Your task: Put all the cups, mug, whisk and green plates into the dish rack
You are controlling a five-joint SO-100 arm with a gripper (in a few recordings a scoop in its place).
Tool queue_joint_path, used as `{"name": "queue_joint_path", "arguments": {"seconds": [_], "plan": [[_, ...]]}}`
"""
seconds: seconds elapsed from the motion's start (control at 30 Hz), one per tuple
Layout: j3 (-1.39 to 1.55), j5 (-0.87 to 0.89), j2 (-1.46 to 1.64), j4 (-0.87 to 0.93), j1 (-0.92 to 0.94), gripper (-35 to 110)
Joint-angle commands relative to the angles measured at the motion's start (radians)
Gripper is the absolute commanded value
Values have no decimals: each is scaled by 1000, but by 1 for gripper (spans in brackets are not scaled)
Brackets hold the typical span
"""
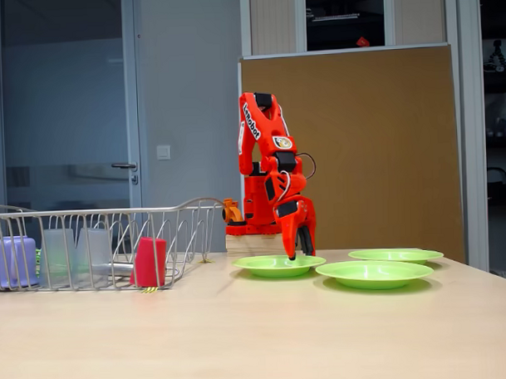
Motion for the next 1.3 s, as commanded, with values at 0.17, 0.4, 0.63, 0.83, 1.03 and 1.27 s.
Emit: {"name": "queue_joint_path", "arguments": {"seconds": [0.17,0.4,0.63,0.83,1.03,1.27], "plan": [[32,6,-49,-61,57,20],[37,-6,-124,-130,103,16],[34,-34,-196,-192,184,3],[49,-49,-158,-156,183,0],[-15,-127,61,141,129,0],[-279,-232,209,574,49,0]]}}
